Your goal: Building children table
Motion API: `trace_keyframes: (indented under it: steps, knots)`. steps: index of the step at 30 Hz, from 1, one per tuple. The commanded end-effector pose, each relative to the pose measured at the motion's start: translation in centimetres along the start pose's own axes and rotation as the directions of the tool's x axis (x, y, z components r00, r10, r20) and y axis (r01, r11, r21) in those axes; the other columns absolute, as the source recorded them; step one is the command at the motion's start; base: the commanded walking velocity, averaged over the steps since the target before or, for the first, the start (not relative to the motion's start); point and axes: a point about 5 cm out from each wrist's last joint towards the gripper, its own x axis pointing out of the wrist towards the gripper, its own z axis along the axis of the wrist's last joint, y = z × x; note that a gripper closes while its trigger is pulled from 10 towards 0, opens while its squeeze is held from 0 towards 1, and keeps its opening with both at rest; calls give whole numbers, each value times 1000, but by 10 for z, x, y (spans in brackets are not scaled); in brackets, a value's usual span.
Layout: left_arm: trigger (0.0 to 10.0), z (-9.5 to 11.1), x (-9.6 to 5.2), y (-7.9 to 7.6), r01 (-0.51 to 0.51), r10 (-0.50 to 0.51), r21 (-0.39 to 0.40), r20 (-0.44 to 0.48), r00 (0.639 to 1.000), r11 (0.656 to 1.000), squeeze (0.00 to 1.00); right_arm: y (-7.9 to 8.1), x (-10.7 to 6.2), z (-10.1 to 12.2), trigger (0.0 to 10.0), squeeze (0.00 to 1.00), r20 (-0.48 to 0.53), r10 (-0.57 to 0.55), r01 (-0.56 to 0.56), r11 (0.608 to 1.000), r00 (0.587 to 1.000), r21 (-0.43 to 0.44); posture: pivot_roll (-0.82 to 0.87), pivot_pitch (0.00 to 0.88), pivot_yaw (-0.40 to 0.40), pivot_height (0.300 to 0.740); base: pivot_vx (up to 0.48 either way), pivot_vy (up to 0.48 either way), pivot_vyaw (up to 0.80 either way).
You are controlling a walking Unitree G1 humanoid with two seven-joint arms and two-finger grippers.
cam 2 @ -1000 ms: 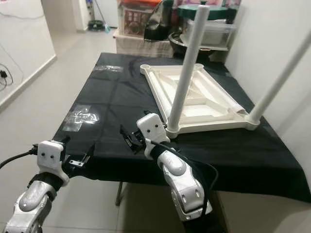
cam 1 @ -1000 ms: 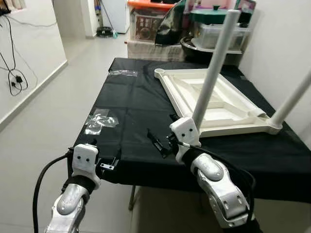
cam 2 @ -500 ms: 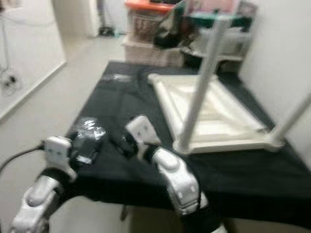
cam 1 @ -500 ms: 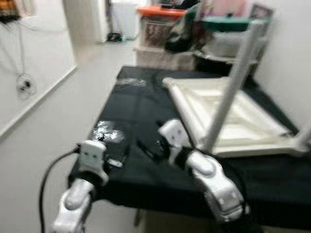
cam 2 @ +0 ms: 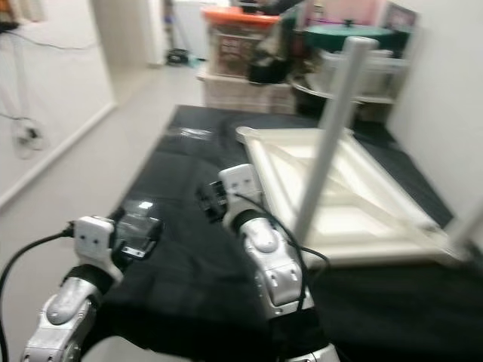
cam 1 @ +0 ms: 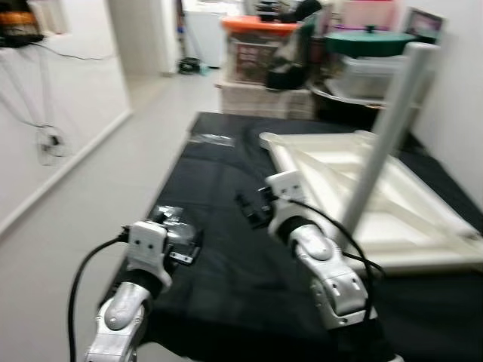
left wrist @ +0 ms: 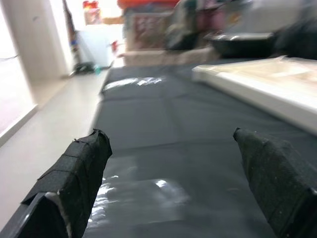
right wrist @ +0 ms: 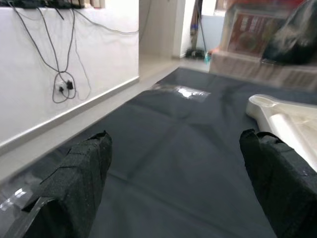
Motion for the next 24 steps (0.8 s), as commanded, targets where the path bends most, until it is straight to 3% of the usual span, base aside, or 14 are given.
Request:
trace_keyframes:
  steps: [1,5,6,9,11,12,14,15,17,18,20,21,23,24]
  knots:
    - [10000,1,3,-2,7,-7,2,7,1000,1000,0,-17,2,-5,10000,0,-35,-101,102,995,994,9,23,0,-80,740,289,0,0]
    - [10000,0,2,-3,10,-10,-1,4,1000,1000,0,-44,3,-7,10000,0,-75,-324,327,944,943,34,23,0,-82,740,63,0,0]
    - [10000,0,2,-3,8,-8,-5,3,1000,1000,0,-68,-3,-8,10000,0,-105,-499,506,861,860,59,23,0,-81,740,0,0,0]
    - [10000,0,2,-3,8,-8,-4,3,1000,1000,0,-76,-6,-9,10000,0,-114,-548,557,828,829,70,23,0,-81,740,0,0,0]
    - [10000,-1,2,-3,12,-12,0,1,1000,1000,0,-98,-19,-13,10000,0,-145,-667,682,726,730,93,18,0,-76,740,0,0,0]
    - [10000,-1,2,-3,12,-12,0,1,1000,1000,0,-98,-19,-13,10000,0,-145,-667,682,726,730,93,18,0,-76,740,0,0,0]
    - [10000,-1,1,-4,18,-18,2,0,1000,1000,0,-122,-34,-17,10000,0,-167,-754,771,630,636,90,15,0,-71,740,0,0,0]
    - [10000,-1,1,-4,18,-18,2,0,1000,1000,0,-122,-34,-17,10000,0,-167,-754,771,630,636,90,15,0,-71,740,0,0,0]
    - [10000,-2,0,-3,20,-20,3,-2,1000,1000,0,-167,-56,-15,10000,0,-138,-840,851,523,525,51,9,0,-66,740,0,0,0]
    - [10000,-2,0,-3,20,-20,3,-2,1000,1000,0,-167,-56,-15,10000,0,-138,-840,851,523,525,51,9,0,-66,740,0,0,0]
    - [10000,-2,-1,-3,24,-24,4,-6,1000,1000,0,-214,-80,-7,10000,0,-97,-909,914,406,405,4,4,0,-62,740,0,0,0]
    - [10000,-2,-1,-3,24,-24,4,-6,1000,1000,0,-214,-80,-7,10000,0,-97,-909,914,406,405,4,4,0,-62,740,0,0,0]
    - [10000,-3,-1,-4,29,-29,6,-10,1000,1000,0,-263,-107,9,10000,0,-53,-958,959,282,281,-26,-3,0,-64,740,0,0,0]
    - [10000,-3,-1,-4,29,-29,6,-10,1000,1000,0,-263,-107,9,10000,0,-53,-958,959,282,281,-26,-3,0,-64,740,0,0,0]
